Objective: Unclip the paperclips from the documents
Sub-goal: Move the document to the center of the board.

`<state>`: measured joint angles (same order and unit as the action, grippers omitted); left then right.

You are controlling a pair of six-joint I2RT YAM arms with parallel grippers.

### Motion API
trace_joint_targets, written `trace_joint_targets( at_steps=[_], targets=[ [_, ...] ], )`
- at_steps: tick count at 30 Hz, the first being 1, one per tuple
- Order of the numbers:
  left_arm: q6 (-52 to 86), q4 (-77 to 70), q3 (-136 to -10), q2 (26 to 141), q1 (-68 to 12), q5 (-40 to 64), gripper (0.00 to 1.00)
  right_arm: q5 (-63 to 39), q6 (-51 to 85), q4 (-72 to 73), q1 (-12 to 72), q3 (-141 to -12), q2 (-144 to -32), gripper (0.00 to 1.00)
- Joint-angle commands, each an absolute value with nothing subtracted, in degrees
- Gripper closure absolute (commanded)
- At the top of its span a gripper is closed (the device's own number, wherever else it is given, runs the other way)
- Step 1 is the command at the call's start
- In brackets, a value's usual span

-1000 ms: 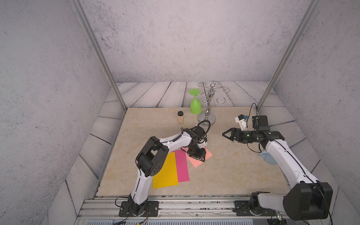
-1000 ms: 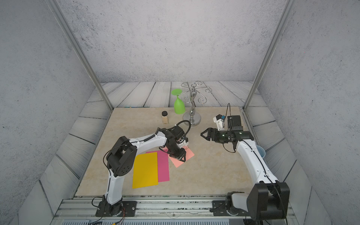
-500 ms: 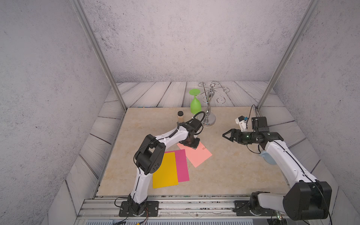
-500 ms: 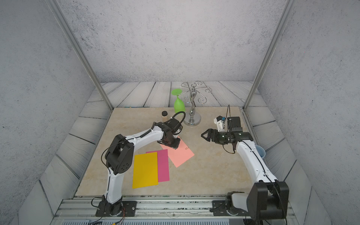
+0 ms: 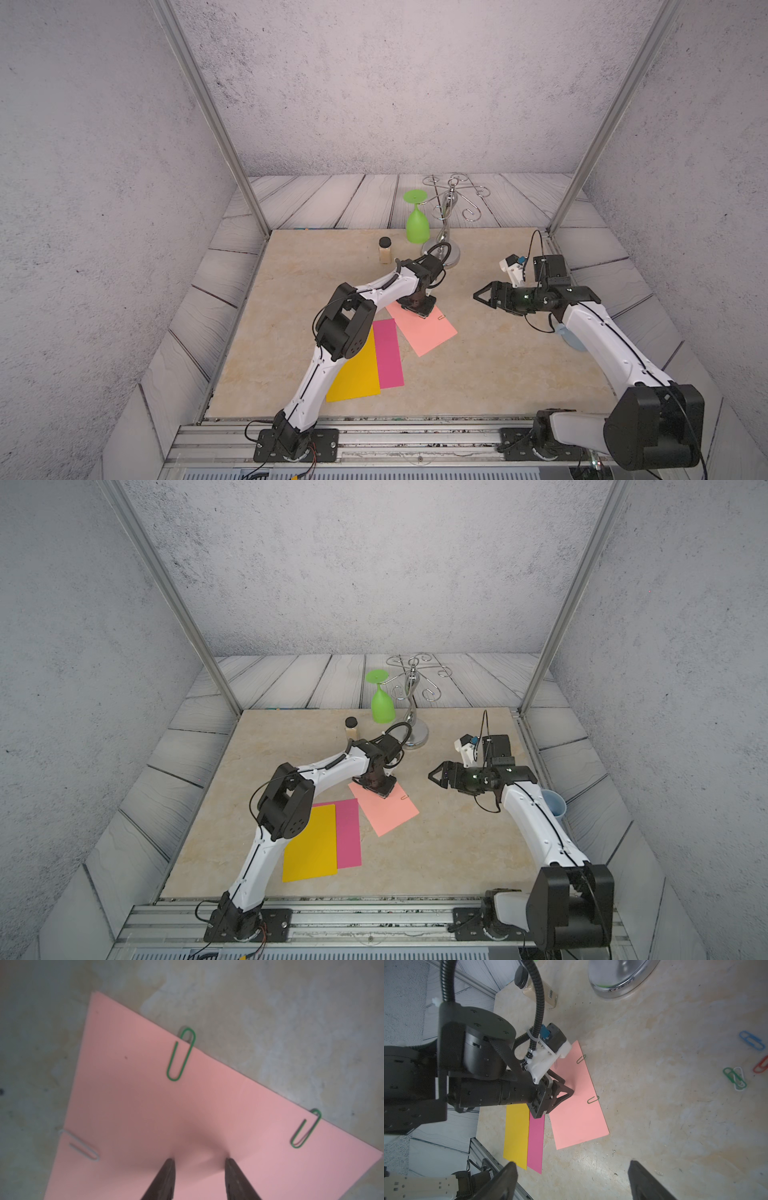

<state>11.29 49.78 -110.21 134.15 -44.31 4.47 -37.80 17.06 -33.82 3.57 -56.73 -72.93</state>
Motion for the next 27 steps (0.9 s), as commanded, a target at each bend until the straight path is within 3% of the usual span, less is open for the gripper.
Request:
trace_joint_targets(
  at_steps=[1, 11, 19, 27],
  targets=[
    [7.57, 54.33, -111.71, 136.95, -47.45, 7.3, 0.57, -37.55, 16.52, -34.53, 3.33, -55.99, -71.31, 0.15],
    [7.41, 53.02, -105.96, 131.6, -52.12, 10.19, 0.56, -34.98, 17.03, -36.21, 3.24, -55.81, -67.86, 0.15],
    [10.43, 46.31, -101.62, 120.27, -51.67, 10.74, 0.44, -32.3, 16.62, -37.61, 2.73, -56.89, -65.57, 0.15],
    [16.74, 41.87, -92.4, 109.48, -47.71, 12.07, 0.43, -33.32, 16.44, -35.98, 2.32, -55.12, -68.48, 0.14]
  ],
)
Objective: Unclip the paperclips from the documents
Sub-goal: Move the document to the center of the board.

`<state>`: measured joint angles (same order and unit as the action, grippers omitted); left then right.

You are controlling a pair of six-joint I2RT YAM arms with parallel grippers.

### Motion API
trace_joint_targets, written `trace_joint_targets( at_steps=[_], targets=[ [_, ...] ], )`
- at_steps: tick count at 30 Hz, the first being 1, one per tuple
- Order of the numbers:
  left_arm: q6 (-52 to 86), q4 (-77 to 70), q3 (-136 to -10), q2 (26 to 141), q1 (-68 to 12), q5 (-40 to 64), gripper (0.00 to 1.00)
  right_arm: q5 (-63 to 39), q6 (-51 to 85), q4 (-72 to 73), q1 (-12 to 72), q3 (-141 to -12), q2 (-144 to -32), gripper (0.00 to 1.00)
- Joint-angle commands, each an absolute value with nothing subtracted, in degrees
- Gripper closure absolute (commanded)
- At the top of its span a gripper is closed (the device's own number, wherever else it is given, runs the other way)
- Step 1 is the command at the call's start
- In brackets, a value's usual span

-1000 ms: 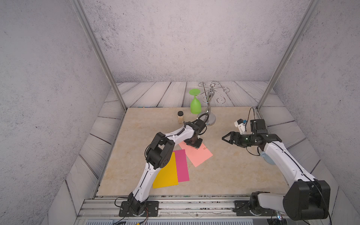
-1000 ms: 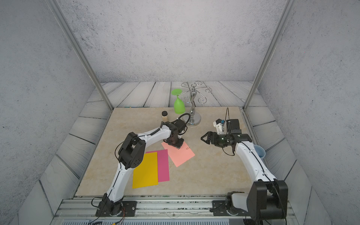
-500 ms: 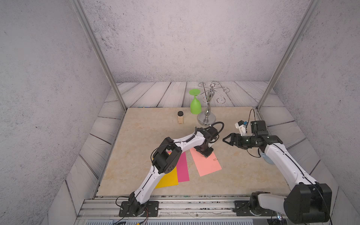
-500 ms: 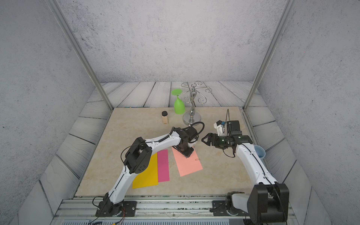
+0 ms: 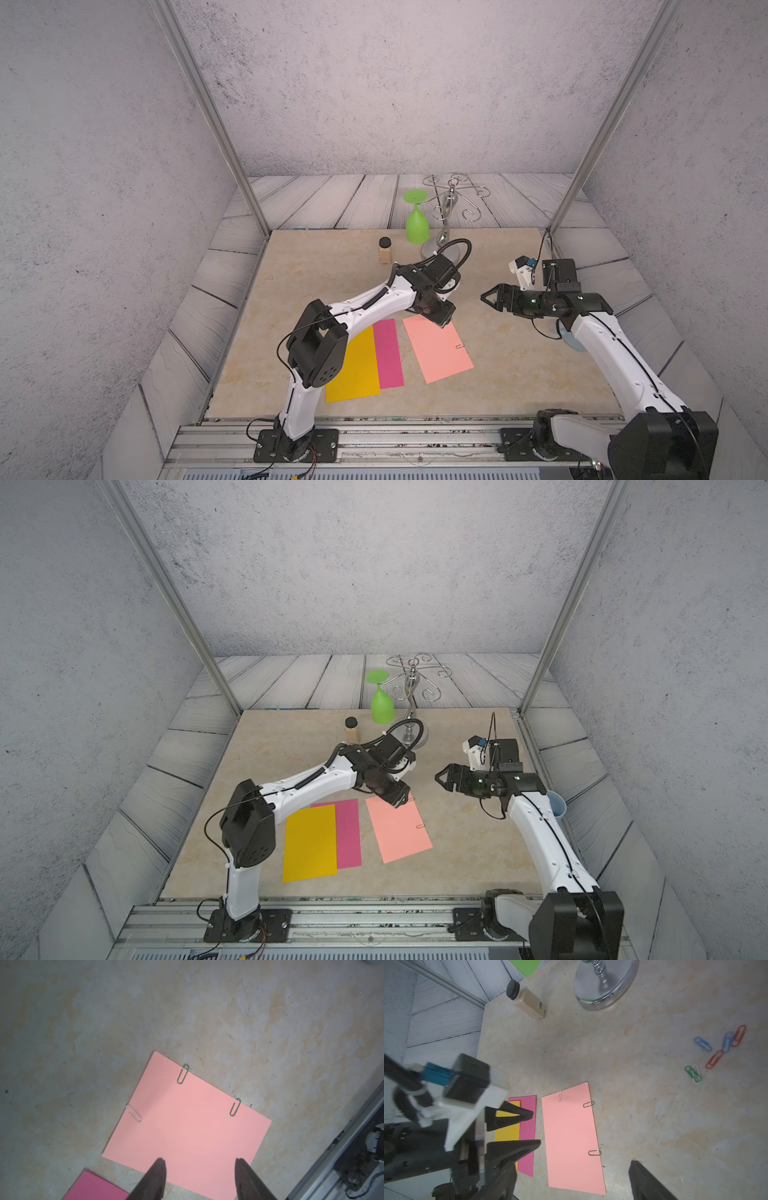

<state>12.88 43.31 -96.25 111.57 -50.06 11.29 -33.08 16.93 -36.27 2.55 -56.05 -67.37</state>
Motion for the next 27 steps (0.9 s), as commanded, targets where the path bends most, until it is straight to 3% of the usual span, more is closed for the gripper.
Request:
trace_joint_targets(
  at_steps=[1, 9, 27],
  targets=[
    [18.31, 40.7, -90.35, 107.87, -46.58, 12.51, 0.43, -33.74, 16.11, -35.81, 2.35, -54.95, -69.19, 0.14],
    [32.08, 30.89, -76.59, 101.73, -39.93, 15.85, 0.43, -37.45, 14.68, -34.22, 2.85, -54.86, -78.12, 0.17],
    [41.26, 29.88, -73.3, 109.08, -41.09, 14.81, 0.49, -36.9, 17.01, -26.43, 9.84, -51.63, -89.26, 0.21]
  ],
)
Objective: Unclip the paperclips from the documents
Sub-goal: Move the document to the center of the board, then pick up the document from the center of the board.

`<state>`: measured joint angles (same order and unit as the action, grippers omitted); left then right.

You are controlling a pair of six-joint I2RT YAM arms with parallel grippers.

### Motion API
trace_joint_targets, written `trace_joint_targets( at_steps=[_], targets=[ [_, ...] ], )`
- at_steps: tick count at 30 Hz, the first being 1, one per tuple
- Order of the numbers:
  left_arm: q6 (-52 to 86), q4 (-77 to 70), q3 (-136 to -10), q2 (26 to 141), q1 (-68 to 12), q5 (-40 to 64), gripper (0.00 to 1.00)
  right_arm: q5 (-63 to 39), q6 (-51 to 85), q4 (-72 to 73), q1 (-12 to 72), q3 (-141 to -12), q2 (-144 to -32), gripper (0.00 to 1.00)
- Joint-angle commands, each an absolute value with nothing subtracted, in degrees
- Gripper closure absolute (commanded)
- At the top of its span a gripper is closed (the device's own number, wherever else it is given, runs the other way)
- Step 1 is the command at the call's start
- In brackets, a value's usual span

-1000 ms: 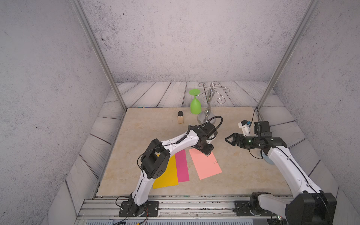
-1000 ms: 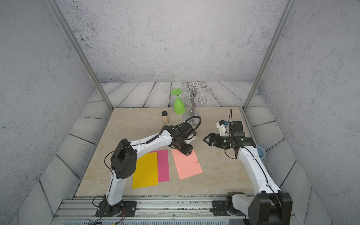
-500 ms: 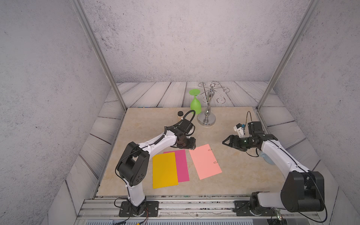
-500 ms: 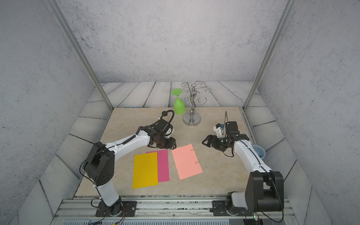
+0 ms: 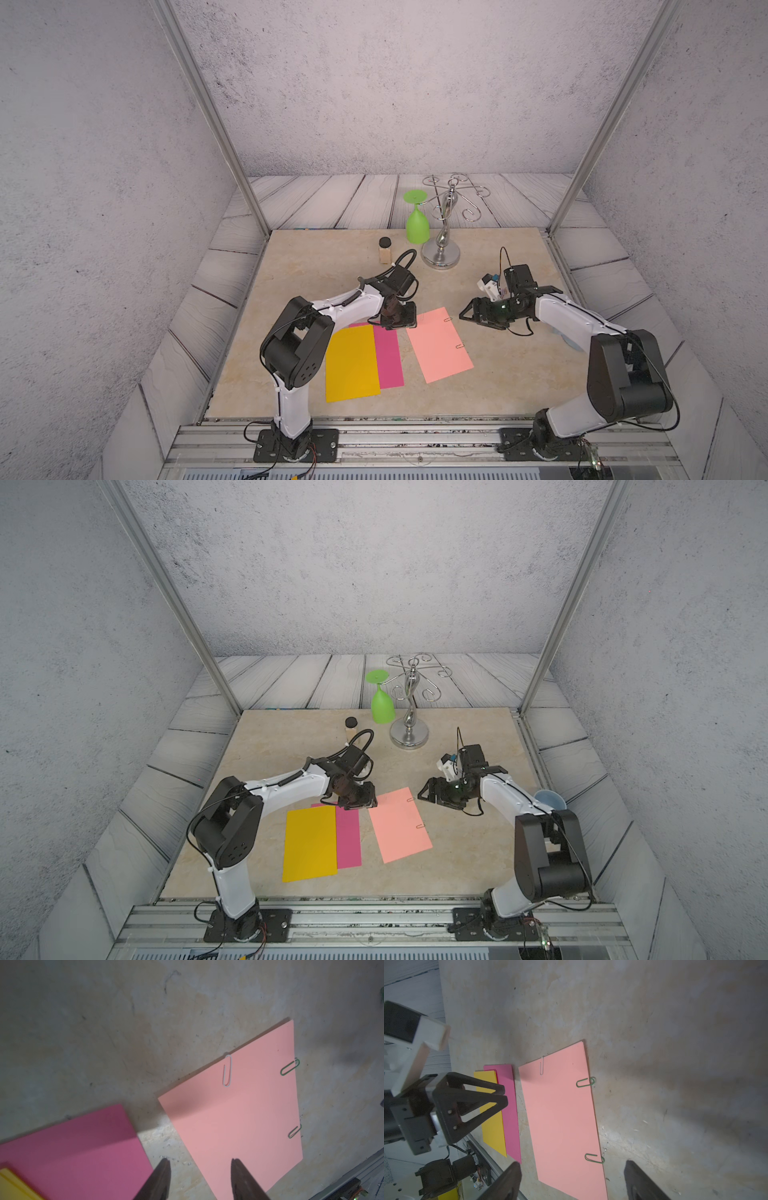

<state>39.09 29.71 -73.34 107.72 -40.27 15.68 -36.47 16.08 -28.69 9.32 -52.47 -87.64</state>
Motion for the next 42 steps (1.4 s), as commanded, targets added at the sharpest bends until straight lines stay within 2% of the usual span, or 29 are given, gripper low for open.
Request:
trace_joint_targets(
  at_steps=[1, 15, 23, 42],
  targets=[
    [41.46, 29.66, -73.3, 109.57, -41.36, 14.68, 0.5, -36.86, 17.21, -26.01, 10.09, -51.41, -89.45, 0.22],
    [42.45, 27.68, -74.13, 114.98, -41.96, 14.06, 0.58, -37.0, 18.22, -23.25, 10.87, -48.93, -90.95, 0.23],
    [39.44, 29.52, -80.12, 119.11, -42.53, 14.69, 0.6, -35.28, 18.01, -23.75, 11.16, -48.51, -92.75, 0.29],
    [37.89, 30.6, -82.7, 120.8, -42.8, 14.5, 0.65, -31.39, 18.41, -23.82, 13.18, -49.49, -97.31, 0.66]
  ],
)
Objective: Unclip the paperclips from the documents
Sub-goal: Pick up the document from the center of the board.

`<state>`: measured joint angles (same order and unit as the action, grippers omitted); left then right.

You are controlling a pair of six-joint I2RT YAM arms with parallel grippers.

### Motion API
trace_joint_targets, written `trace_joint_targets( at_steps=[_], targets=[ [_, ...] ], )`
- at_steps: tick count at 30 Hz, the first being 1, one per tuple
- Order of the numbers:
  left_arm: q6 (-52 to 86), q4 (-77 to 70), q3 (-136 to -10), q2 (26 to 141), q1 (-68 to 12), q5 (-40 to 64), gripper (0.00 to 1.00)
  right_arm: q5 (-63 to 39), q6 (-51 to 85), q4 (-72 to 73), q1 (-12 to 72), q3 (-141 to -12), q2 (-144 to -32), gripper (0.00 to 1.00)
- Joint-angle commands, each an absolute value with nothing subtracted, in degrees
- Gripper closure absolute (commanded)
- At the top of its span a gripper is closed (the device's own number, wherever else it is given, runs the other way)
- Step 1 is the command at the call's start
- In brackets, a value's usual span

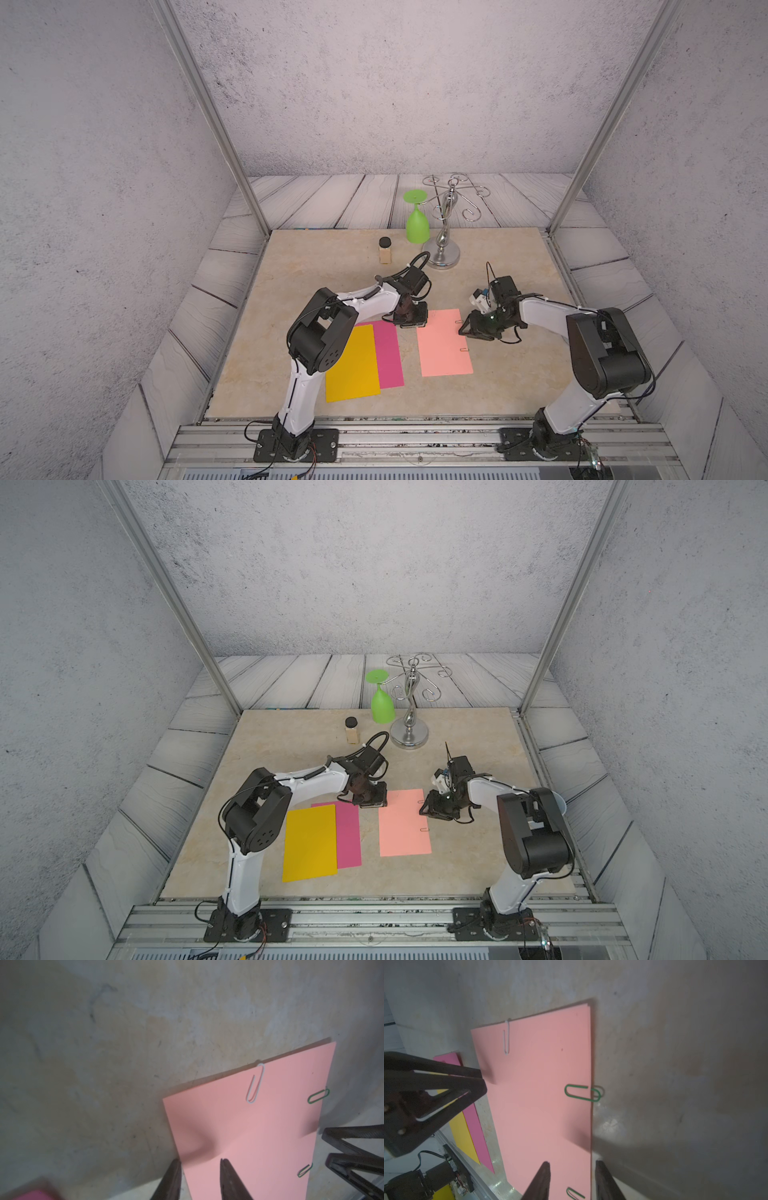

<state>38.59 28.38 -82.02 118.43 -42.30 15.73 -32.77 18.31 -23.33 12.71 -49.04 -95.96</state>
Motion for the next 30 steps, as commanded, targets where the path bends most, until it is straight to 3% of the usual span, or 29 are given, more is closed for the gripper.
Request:
trace_joint_targets(
  at_steps=[1, 30],
  targets=[
    [37.64, 30.91, -83.08, 120.93, -42.8, 14.42, 0.65, -30.97, 18.46, -23.9, 13.2, -49.62, -97.3, 0.68],
    [37.22, 31.49, -83.62, 121.22, -43.07, 14.79, 0.67, -27.88, 18.9, -23.56, 14.11, -50.34, -98.83, 0.78]
  ],
)
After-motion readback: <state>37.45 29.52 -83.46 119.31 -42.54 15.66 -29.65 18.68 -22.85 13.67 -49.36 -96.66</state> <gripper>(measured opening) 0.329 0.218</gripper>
